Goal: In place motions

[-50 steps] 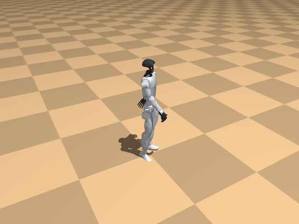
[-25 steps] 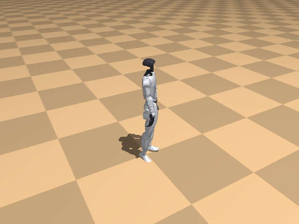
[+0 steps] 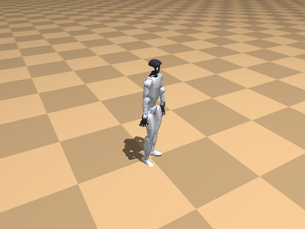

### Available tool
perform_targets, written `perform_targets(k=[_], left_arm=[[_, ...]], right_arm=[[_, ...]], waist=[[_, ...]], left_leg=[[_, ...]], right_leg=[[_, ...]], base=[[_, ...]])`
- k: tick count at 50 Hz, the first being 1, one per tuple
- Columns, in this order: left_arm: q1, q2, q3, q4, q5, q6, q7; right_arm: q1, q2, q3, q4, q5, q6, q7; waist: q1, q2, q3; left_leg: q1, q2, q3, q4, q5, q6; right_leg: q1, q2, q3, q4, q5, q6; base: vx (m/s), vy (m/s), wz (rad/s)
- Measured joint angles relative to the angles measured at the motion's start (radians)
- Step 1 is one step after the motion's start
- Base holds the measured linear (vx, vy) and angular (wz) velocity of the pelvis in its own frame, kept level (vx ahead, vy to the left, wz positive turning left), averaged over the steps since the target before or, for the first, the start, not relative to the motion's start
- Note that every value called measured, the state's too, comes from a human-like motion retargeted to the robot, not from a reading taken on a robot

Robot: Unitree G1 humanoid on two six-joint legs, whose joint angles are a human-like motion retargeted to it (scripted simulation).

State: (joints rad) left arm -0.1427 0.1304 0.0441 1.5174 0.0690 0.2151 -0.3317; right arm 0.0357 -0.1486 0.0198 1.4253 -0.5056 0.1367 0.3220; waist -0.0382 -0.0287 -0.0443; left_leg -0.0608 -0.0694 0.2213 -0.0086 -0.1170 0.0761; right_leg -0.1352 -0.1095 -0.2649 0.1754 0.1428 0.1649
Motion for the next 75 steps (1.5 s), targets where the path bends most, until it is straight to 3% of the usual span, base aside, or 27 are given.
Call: perform_targets(k=[5, 12, 25, 32, 37, 41, 43, 48, 55, 60, 67, 75], left_arm=[[0.034, 0.002, 0.046, 0.050, -0.026, 0.010, 0.041], [0.078, 0.015, 0.101, 0.090, -0.043, 0.022, 0.062], [0.144, 0.018, 0.147, 0.070, -0.088, 0.027, 0.070], [0.195, 0.014, 0.142, 0.028, -0.091, -0.029, 0.137], [0.229, 0.012, 0.144, 0.010, -0.077, -0.033, 0.130], [0.243, 0.004, 0.147, 0.002, -0.082, -0.036, 0.133], [0.249, -0.002, 0.153, -0.002, -0.081, -0.038, 0.134], [0.276, -0.013, 0.157, -0.003, -0.064, -0.035, 0.118], [0.292, -0.019, 0.154, 0.012, -0.047, -0.021, 0.095], [0.289, -0.027, 0.156, 0.011, -0.053, -0.015, 0.091], [0.301, -0.036, 0.153, 0.021, -0.061, -0.016, 0.090], [0.299, -0.030, 0.149, 0.036, -0.058, -0.009, 0.097]], right_arm=[[-0.006, 0.008, 0.062, -0.047, -0.109, -0.005, 0.007], [0.003, -0.005, 0.113, -0.051, -0.243, -0.008, 0.026], [-0.010, -0.007, 0.042, -0.063, -0.123, 0.011, 0.023], [-0.006, -0.020, 0.022, -0.069, -0.126, 0.005, 0.011], [0.000, -0.034, -0.002, -0.033, -0.115, 0.009, 0.005], [-0.004, -0.048, -0.015, 0.000, -0.103, 0.019, -0.020], [-0.008, -0.056, -0.015, 0.014, -0.094, 0.021, -0.036], [-0.007, -0.069, -0.016, 0.048, -0.092, 0.030, -0.051], [-0.002, -0.067, -0.012, 0.069, -0.080, 0.039, -0.038], [-0.005, -0.062, 0.002, 0.046, -0.087, 0.029, -0.023], [-0.031, -0.055, 0.017, -0.005, -0.105, 0.020, -0.004], [-0.028, -0.045, -0.001, -0.064, -0.074, 0.002, 0.004]], waist=[[0.007, -0.015, 0.007], [0.000, -0.006, -0.007], [-0.050, 0.035, -0.010], [-0.056, 0.050, -0.016], [-0.045, 0.031, -0.032], [-0.047, 0.000, -0.019], [-0.040, -0.004, -0.004], [-0.007, 0.024, 0.021], [0.077, 0.054, 0.078], [0.143, 0.050, 0.123], [0.203, 0.043, 0.155], [0.130, 0.058, 0.109]], left_leg=[[-0.004, 0.002, 0.028, -0.004, -0.005, -0.009], [-0.024, 0.019, -0.012, 0.004, -0.007, -0.034], [-0.019, 0.063, -0.056, 0.013, -0.011, -0.091], [0.003, 0.100, -0.034, 0.048, -0.040, -0.113], [-0.046, 0.104, -0.052, 0.178, -0.064, -0.078], [-0.110, 0.053, -0.080, 0.347, -0.085, 0.043], [-0.142, 0.029, -0.105, 0.404, -0.081, 0.057], [-0.220, -0.032, -0.237, 0.336, -0.031, -0.026], [-0.374, -0.033, -0.302, 0.131, -0.041, -0.158], [-0.515, -0.023, -0.299, 0.080, -0.054, -0.221], [-0.587, 0.010, -0.276, 0.066, -0.071, -0.244], [-0.485, 0.000, -0.273, 0.129, -0.068, -0.201]], right_leg=[[-0.001, 0.030, 0.126, -0.013, -0.015, 0.011], [0.015, 0.016, 0.053, -0.056, -0.031, -0.023], [0.054, 0.050, 0.010, -0.073, -0.060, -0.064], [0.086, 0.070, 0.017, -0.072, -0.086, -0.083], [0.095, 0.056, 0.037, -0.073, -0.094, -0.091], [0.109, 0.021, 0.045, -0.070, -0.096, -0.101], [0.117, 0.017, 0.054, -0.067, -0.095, -0.106], [0.136, 0.056, 0.072, -0.063, -0.093, -0.124], [0.188, 0.104, 0.089, -0.087, -0.079, -0.155], [0.217, 0.100, 0.104, -0.111, -0.060, -0.173], [0.218, 0.087, 0.143, -0.109, -0.052, -0.184], [0.191, 0.086, 0.101, -0.105, -0.062, -0.173]], base=[[-0.11, -0.06, -0.19], [-0.10, -0.09, 0.41], [-0.18, -0.07, 0.37], [-0.19, -0.08, -0.05], [-0.14, -0.05, -0.15], [-0.19, -0.04, -0.04], [-0.15, 0.01, -0.20], [-0.09, -0.01, -0.29], [-0.05, -0.04, -0.25], [-0.06, -0.04, -0.25], [-0.03, -0.02, -0.34], [0.02, 0.03, 0.25]])
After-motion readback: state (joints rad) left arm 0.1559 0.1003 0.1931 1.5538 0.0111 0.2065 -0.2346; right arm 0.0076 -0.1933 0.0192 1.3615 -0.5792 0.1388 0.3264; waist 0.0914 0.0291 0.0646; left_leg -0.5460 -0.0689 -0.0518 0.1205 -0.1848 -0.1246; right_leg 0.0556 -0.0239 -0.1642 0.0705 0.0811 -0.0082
